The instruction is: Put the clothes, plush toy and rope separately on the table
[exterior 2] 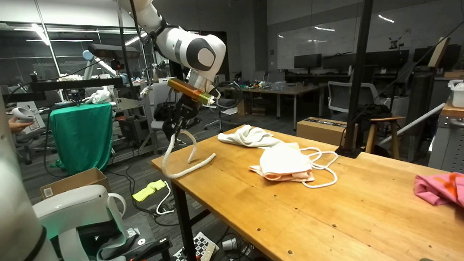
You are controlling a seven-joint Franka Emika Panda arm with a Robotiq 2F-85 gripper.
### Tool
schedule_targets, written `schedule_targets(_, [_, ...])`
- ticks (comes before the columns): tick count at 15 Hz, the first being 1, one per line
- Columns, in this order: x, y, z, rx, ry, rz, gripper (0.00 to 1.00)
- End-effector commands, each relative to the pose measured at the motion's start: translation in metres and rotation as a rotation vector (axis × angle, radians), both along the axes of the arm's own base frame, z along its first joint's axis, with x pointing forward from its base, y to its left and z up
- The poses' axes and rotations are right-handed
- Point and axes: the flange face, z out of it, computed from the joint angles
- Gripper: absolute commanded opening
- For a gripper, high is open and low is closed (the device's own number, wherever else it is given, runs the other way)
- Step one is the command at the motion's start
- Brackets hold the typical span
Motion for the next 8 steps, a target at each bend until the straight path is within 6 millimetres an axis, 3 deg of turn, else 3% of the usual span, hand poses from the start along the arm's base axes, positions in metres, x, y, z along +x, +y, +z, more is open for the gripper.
schedule_targets(1, [0.004, 0.006, -0.029, -0.003, -0.022, -0.073, 0.09])
schedule_targets(8, [0.056, -0.010, -0.077, -0.050, -0.139, -0.397, 0.09])
